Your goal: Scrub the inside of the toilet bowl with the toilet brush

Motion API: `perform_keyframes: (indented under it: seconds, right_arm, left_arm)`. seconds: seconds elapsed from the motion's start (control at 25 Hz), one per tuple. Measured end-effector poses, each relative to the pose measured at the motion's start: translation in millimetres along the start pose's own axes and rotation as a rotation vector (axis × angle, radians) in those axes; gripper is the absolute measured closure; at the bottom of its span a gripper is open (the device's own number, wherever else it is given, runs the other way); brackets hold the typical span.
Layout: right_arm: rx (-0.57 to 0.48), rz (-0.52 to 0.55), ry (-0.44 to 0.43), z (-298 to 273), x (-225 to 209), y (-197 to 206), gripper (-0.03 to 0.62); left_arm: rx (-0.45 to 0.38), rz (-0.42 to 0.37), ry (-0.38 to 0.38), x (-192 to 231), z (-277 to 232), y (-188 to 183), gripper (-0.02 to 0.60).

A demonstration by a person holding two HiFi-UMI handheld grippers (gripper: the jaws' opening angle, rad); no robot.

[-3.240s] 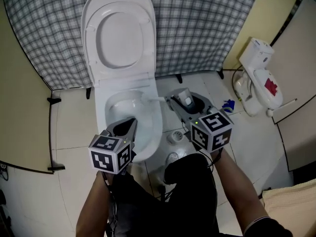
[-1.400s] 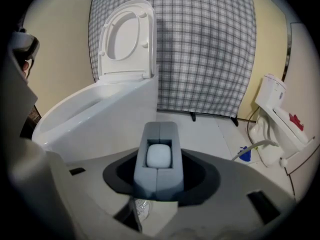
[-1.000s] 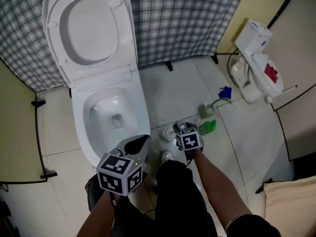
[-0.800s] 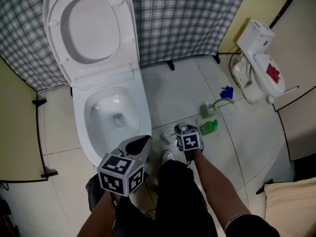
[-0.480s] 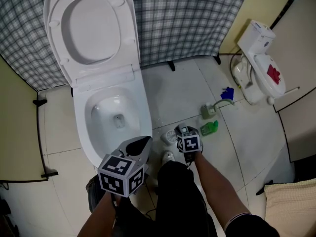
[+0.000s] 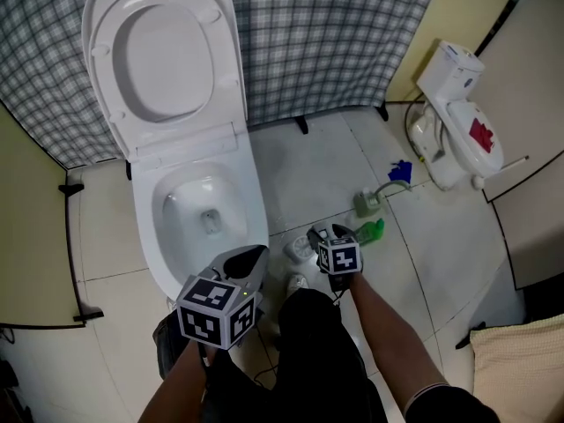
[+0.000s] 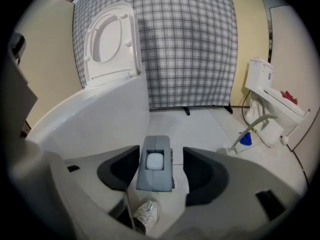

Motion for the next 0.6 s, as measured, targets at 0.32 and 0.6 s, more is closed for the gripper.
perform_keyframes:
  seconds: [0.32,0.6]
  right_arm:
    - [-0.209,0.055,-0.018,89,12,-50,0.306]
    - [-0.483,0.197,-0.121,209,73,-120,0.449]
  left_arm:
    - [-0.081,-0.005,-0.033,-9,22,-15,0.572]
    - [-0.198,-0.013,-0.081,-9,65,-40,0.572]
Point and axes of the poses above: the fingertips, and each gripper's own axes: z backward along the fingers, x to its left, y out of its underside, the point moved 5 cm from there along z, backward along the fingers, and after that the axes turned 15 degrees about x, right-handed, at the moved point
